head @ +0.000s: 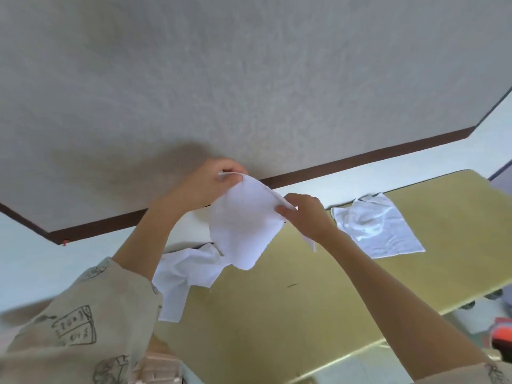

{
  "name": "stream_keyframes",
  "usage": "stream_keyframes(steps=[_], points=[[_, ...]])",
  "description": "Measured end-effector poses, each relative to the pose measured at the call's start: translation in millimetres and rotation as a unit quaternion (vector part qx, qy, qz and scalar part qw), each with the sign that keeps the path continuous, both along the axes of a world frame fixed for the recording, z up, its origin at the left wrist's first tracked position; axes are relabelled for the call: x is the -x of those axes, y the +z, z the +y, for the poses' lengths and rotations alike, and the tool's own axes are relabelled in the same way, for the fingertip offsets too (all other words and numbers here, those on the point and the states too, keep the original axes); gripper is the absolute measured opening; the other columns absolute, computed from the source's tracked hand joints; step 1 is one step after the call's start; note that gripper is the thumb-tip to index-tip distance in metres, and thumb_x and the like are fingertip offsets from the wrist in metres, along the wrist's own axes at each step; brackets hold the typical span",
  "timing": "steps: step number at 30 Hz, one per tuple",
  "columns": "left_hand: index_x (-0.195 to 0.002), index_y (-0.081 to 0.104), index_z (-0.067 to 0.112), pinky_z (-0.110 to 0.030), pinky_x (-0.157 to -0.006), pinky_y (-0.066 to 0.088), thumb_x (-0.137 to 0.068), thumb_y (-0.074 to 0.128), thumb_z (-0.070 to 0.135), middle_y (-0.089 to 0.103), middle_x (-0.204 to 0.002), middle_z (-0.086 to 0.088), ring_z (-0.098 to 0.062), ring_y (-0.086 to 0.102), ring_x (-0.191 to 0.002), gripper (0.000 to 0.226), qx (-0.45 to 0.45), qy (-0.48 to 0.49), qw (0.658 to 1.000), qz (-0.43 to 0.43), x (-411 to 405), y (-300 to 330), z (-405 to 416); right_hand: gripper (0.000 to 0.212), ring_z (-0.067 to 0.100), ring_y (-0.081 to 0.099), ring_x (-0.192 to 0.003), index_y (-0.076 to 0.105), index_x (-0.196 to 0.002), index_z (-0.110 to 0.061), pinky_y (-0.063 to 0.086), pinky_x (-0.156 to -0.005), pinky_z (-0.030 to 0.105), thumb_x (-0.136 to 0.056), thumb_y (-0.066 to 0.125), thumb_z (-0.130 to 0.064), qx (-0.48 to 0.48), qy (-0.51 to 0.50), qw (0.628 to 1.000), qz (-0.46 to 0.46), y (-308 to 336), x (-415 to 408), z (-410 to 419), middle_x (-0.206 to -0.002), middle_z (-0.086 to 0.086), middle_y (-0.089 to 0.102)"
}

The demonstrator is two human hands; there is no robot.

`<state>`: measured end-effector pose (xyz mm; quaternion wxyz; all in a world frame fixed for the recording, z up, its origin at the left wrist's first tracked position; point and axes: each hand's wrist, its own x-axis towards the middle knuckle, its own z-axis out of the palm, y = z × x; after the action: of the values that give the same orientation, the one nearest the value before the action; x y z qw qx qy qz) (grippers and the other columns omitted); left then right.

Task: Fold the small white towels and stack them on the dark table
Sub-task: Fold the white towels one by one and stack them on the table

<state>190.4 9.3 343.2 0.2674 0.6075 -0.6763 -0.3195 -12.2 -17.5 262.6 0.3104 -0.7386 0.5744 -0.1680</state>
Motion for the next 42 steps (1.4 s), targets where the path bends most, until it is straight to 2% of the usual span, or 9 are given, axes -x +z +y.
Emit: stream_keyframes(steps=[4,8,13,18,25,29,35,40,42], points=[[-0.081,0.064,0.017,-0.016,-0.063,0.039,-0.087,0.056,0.014,0.061,-0.083,0.002,-0.012,0.053,-0.079,0.011,-0.013,0.059,0.997,-0.038,39.7,-31.9,-22.0,0.028,0.027,0.054,-0.075,0.059,-0.070,-0.015,0.035,-0.061,0.031,-0.093,0.051,-0.029,-0.012,-0.044,0.997,0.068,-13.8,85.7,-8.6,-0.067,0.003,0.059],[-0.083,0.063,0.014,-0.014,-0.059,0.034,-0.086,0.062,0.023,0.059,-0.081,0.000,-0.013,0.049,-0.077,0.010,-0.033,0.098,0.993,-0.065,76.5,-53.7,-43.5,0.023,0.026,0.061,-0.084,0.070,-0.095,-0.009,0.040,-0.070,0.029,-0.092,0.055,-0.026,0.000,-0.066,0.996,0.051,-21.0,137.2,-32.2,-0.089,0.011,0.070],[-0.095,0.064,0.010,-0.023,-0.061,0.031,-0.088,0.060,0.020,0.056,-0.076,0.005,-0.014,0.048,-0.078,0.013,0.009,0.119,0.989,-0.085,97.5,-55.5,-57.0,0.020,0.022,0.062,-0.086,0.070,-0.097,-0.012,0.041,-0.071,0.027,-0.091,0.056,-0.024,0.060,-0.080,0.995,0.020,-15.2,164.7,-54.1,-0.093,0.005,0.071],[-0.099,0.069,0.009,-0.012,-0.069,0.030,-0.088,0.058,0.008,0.058,-0.095,-0.001,-0.013,0.052,-0.084,0.015,0.029,0.095,0.990,-0.098,100.1,-92.5,-25.3,0.020,0.019,0.060,-0.090,0.070,-0.100,-0.008,0.038,-0.074,0.024,-0.090,0.056,-0.017,0.049,-0.062,0.997,0.004,-40.0,184.1,-30.2,-0.098,0.007,0.071],[-0.096,0.072,0.012,-0.019,-0.069,0.041,-0.085,0.058,0.006,0.065,-0.089,-0.001,-0.017,0.060,-0.084,0.019,-0.198,0.032,0.974,-0.106,104.9,-207.8,48.6,0.017,0.019,0.063,-0.098,0.072,-0.099,-0.015,0.046,-0.088,0.029,-0.089,0.059,-0.020,-0.102,-0.020,0.992,0.064,-138.7,199.5,34.4,-0.105,0.001,0.070],[-0.080,0.066,0.017,-0.011,-0.053,0.031,-0.083,0.061,0.010,0.056,-0.068,0.010,-0.006,0.050,-0.063,0.009,-0.284,0.042,0.955,-0.077,103.8,-251.0,75.8,0.016,0.019,0.064,-0.100,0.073,-0.097,-0.012,0.046,-0.089,0.028,-0.088,0.061,-0.020,-0.169,-0.028,0.982,0.074,-180.3,197.1,58.9,-0.104,0.002,0.071],[-0.070,0.060,0.021,-0.014,-0.055,0.032,-0.084,0.065,0.018,0.053,-0.063,0.011,-0.005,0.047,-0.060,0.016,-0.283,0.100,0.954,-0.013,91.5,-278.1,58.8,0.018,0.014,0.060,-0.101,0.071,-0.097,-0.006,0.037,-0.079,0.020,-0.087,0.063,-0.020,-0.218,-0.117,0.969,-0.001,-208.9,191.6,42.6,-0.104,0.006,0.070],[-0.093,0.069,0.015,-0.023,-0.076,0.047,-0.086,0.063,0.018,0.066,-0.083,0.006,-0.011,0.061,-0.080,0.010,-0.264,0.165,0.948,0.061,83.7,-303.3,23.8,0.020,0.016,0.061,-0.095,0.069,-0.100,-0.004,0.041,-0.082,0.024,-0.090,0.058,-0.016,-0.190,-0.145,0.970,-0.042,-229.7,187.2,8.3,-0.100,0.008,0.070],[-0.095,0.068,0.016,-0.022,-0.075,0.048,-0.086,0.064,0.018,0.065,-0.084,0.005,-0.011,0.061,-0.078,0.011,-0.260,0.191,0.944,0.076,82.7,-314.6,13.8,0.020,0.016,0.059,-0.091,0.068,-0.103,-0.003,0.043,-0.082,0.026,-0.092,0.055,-0.013,-0.181,-0.165,0.968,-0.058,-238.6,182.8,-5.5,-0.099,0.009,0.069]])
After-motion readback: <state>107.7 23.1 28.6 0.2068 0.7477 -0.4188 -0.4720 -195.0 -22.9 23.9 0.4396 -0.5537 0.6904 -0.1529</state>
